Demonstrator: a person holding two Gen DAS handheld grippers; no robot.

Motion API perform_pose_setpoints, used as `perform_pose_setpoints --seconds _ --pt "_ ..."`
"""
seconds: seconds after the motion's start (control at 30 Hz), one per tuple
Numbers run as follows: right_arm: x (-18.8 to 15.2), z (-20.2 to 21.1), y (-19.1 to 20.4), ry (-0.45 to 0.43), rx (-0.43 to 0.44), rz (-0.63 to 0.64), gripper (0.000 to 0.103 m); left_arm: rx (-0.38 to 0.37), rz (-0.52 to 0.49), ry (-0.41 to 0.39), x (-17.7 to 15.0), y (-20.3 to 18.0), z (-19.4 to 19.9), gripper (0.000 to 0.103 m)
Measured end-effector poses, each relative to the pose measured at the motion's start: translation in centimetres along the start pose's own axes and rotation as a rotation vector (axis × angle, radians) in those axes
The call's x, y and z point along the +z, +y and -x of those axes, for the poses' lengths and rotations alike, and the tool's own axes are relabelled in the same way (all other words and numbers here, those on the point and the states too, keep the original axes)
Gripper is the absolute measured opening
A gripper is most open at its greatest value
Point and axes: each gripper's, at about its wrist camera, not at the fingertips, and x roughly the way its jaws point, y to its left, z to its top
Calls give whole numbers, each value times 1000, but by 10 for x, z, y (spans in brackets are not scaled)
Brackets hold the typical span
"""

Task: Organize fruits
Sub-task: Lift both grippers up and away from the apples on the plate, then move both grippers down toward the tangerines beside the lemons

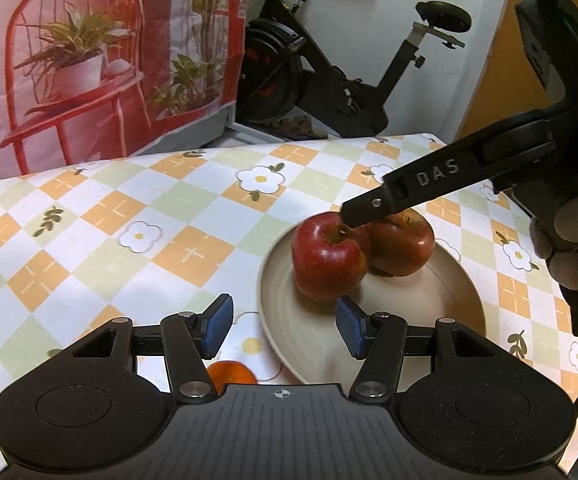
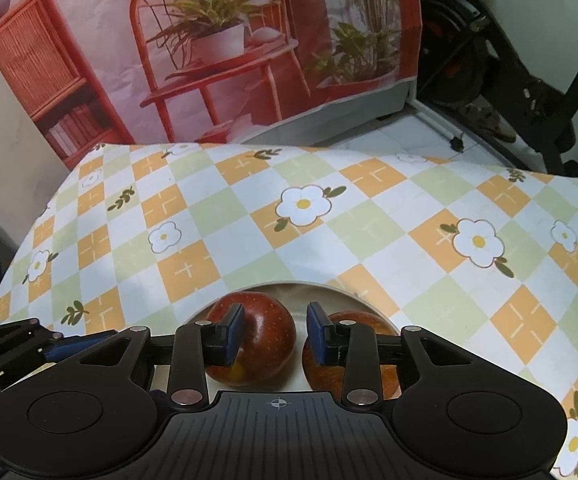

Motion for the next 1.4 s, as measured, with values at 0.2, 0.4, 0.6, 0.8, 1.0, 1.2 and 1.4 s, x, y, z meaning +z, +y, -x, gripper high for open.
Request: perform_pose_setpoints --seconds 0.2,0.4,0.6,0.8,1.0,1.2,1.4 --pt "-2 17 5 -32 -12 14 33 25 8 -26 2 4 19 60" --pt "-11 38 12 -71 -13 40 33 58 7 -59 0 6 41 60" --pt "-29 61 21 -131 2 45 41 87 29 -108 -8 6 72 62" --pt "-59 84 24 -209 53 40 41 117 46 -156 -26 1 102 64" --pt "-97 97 25 -270 109 10 41 160 57 -173 -49 -4 121 64" --pt "-130 115 19 -348 110 -31 42 201 94 -212 -64 -10 137 64" --pt "-155 130 9 -384 91 -56 42 223 105 -250 -71 -16 156 64"
